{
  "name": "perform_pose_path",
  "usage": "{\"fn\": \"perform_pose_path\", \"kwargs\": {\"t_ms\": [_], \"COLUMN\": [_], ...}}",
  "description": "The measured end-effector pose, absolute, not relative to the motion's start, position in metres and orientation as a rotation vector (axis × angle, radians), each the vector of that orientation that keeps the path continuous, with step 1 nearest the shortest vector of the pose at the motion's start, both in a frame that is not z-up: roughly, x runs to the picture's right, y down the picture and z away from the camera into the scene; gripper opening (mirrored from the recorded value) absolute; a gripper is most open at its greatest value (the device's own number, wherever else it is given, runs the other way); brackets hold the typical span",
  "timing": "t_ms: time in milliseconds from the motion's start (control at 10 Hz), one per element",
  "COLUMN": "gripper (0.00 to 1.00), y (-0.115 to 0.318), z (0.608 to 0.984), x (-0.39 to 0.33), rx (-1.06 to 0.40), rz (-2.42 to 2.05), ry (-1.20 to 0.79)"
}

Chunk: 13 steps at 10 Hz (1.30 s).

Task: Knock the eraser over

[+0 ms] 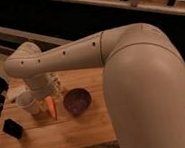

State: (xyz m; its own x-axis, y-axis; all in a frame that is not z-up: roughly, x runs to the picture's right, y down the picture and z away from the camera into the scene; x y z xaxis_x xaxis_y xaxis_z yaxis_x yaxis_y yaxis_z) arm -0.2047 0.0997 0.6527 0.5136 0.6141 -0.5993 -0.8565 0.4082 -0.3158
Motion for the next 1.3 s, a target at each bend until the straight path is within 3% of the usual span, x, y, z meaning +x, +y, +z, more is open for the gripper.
{"fn": "perform_pose_path", "kwargs": {"t_ms": [1300], "gripper": [0.65], "y": [0.124], "z": [0.617], "x": [-0.270], "rx": [-0.720], "rz": [0.697], "ry": [0.387]}}
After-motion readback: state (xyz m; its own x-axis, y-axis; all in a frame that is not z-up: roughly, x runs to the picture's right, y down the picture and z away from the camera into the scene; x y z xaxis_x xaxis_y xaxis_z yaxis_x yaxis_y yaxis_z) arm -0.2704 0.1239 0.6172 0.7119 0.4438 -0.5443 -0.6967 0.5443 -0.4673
